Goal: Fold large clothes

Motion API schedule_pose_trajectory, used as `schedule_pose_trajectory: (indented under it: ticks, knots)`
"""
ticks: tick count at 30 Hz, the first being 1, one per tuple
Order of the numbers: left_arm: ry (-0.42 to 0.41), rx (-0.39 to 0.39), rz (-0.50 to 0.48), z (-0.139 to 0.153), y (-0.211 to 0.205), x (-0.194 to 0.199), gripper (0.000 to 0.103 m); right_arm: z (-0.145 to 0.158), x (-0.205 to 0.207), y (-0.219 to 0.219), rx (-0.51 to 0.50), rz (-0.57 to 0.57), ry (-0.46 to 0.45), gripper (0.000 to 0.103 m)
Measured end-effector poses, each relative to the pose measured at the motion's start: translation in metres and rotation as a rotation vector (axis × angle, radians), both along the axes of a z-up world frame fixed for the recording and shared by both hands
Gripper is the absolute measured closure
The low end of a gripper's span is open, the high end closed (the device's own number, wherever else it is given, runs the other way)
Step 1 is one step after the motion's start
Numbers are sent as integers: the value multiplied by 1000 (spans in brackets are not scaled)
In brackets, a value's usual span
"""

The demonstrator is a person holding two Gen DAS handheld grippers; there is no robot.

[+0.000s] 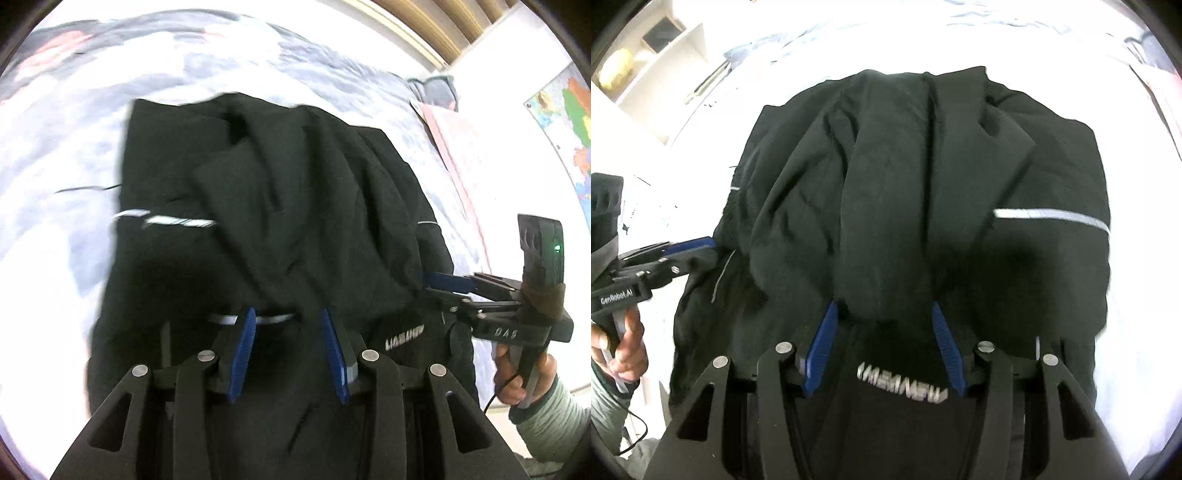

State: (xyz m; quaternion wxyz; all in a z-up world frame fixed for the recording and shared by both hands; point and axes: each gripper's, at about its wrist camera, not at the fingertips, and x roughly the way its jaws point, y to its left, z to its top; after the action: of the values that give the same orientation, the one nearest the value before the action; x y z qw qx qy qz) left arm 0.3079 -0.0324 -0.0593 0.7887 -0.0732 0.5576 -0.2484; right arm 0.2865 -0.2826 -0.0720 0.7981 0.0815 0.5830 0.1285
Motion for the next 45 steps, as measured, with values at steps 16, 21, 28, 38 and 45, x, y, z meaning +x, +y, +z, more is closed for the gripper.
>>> schedule_pose_trajectory:
  ticks: [16, 21, 28, 38, 45]
  knots:
    - [116, -13, 336, -11, 158, -80, 61, -5, -79, -79, -48, -190, 59, 46]
    - [236, -41, 356, -42, 184, -101, 61, -16, -106, -105, -70, -252, 103, 46]
    - [340, -61, 339, -83, 183, -129, 61, -32, -141, -124, -75, -290, 171, 46]
    - [316, -413, 217, -61, 170, -149, 56, -38, -189, -154, -26, -303, 250, 46]
    - [383, -211, 287, -92, 173, -161, 56, -67, -215, -148, 57, -289, 331, 46]
